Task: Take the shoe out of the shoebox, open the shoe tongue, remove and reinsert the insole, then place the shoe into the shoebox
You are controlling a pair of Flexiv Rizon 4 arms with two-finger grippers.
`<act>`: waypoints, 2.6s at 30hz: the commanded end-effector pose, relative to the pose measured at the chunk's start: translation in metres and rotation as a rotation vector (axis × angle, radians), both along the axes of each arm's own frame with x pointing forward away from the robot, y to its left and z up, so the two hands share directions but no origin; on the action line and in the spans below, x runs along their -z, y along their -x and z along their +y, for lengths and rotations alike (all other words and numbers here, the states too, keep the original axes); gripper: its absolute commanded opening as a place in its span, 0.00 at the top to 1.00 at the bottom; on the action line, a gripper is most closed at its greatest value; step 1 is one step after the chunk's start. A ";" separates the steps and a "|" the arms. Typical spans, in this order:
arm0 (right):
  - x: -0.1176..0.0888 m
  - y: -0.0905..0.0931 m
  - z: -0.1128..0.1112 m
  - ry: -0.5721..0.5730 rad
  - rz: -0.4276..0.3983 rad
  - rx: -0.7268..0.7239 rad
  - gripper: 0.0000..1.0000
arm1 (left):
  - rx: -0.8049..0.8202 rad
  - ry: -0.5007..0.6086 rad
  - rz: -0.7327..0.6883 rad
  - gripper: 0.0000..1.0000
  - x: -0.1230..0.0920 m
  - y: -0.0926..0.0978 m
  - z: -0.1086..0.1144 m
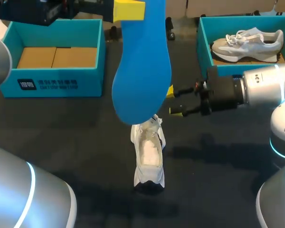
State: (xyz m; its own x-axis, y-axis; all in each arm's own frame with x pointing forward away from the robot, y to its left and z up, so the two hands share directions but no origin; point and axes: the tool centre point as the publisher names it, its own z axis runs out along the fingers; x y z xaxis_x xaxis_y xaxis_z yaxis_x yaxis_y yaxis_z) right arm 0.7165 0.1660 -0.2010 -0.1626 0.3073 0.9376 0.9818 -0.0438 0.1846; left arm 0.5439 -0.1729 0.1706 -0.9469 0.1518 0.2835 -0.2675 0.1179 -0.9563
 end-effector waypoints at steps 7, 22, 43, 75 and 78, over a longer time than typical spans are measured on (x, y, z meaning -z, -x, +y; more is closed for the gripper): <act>-0.002 -0.008 0.010 -0.064 0.008 -0.045 0.00 | 0.002 -0.004 0.000 1.00 -0.001 -0.001 -0.002; -0.022 -0.017 0.002 -0.123 0.013 -0.056 0.00 | 0.002 -0.004 0.000 1.00 -0.001 -0.001 -0.002; -0.022 -0.017 0.002 -0.123 0.013 -0.056 0.00 | 0.107 0.201 -0.626 1.00 0.013 -0.065 0.011; -0.022 -0.017 0.002 -0.123 0.013 -0.056 0.00 | 0.159 0.271 -1.392 1.00 0.106 -0.108 0.026; -0.022 -0.017 0.002 -0.123 0.013 -0.056 0.00 | 0.164 0.148 -1.648 1.00 0.128 -0.112 0.019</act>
